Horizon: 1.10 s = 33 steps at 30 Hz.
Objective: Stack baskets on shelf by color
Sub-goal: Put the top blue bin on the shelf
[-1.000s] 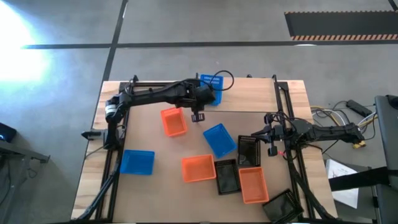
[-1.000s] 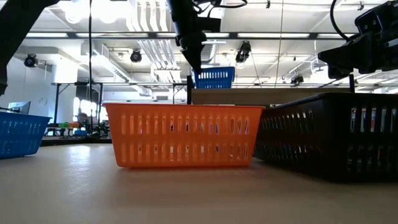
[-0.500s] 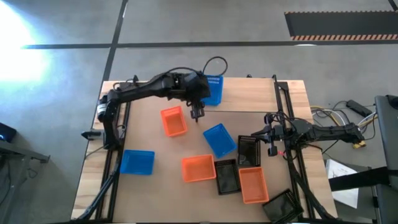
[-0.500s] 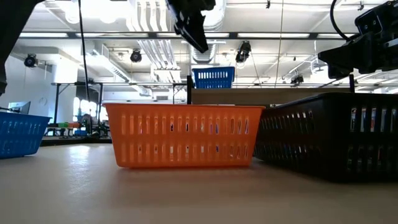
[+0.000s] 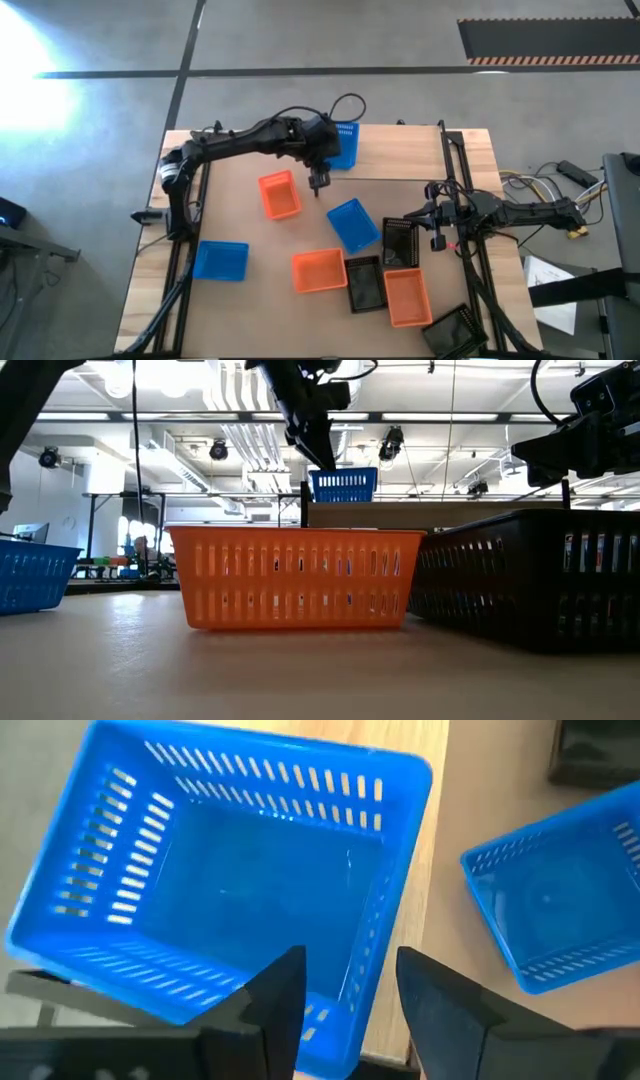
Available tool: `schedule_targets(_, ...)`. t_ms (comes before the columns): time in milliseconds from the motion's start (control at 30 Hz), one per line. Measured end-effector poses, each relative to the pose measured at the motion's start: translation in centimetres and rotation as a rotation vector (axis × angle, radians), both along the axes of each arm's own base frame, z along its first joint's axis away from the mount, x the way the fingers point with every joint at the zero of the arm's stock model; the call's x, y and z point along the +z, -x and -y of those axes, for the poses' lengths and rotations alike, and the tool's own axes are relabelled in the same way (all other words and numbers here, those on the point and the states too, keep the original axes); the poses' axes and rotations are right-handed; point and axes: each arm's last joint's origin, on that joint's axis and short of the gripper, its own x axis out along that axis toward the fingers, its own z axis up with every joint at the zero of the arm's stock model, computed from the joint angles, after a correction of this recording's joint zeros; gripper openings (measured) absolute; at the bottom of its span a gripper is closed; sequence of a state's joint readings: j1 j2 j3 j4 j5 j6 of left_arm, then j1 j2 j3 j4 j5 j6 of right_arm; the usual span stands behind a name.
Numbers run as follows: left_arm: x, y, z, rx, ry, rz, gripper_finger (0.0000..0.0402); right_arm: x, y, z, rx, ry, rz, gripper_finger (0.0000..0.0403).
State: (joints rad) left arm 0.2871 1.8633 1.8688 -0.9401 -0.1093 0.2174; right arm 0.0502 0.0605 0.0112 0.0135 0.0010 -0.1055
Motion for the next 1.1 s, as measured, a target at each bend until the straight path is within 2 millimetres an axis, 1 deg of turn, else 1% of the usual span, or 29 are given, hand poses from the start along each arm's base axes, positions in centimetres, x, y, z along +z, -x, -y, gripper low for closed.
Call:
schedule_targets(167,-0.6,-0.2,0.0,0.000,0.001,0.004,0.0105,0.0,0.0,0.0,0.000,0.000,0.000,0.0009)
schedule_targets(333,-0.7,-0.2,0.0,0.010,0.007,0.012,0.0059,0.0,0.0,0.0,0.000,0.000,-0.001,0.0009)
schedule_targets(533,0.1,-0.5,0.4,0.054,0.040,0.060,0.0008,0.0,0.0,0.0,0.000,0.000,0.000,0.0009)
schedule_targets(800,0.1,-0.8,1.7,0.082,0.077,0.079,0.0008,0.0,0.0,0.0,0.000,0.000,0.000,0.0009)
schedule_targets(1100,0.0,-0.7,1.6,0.106,0.048,0.066,0.0012,0.0,0.0,0.0,0.000,0.000,-0.001,0.0009)
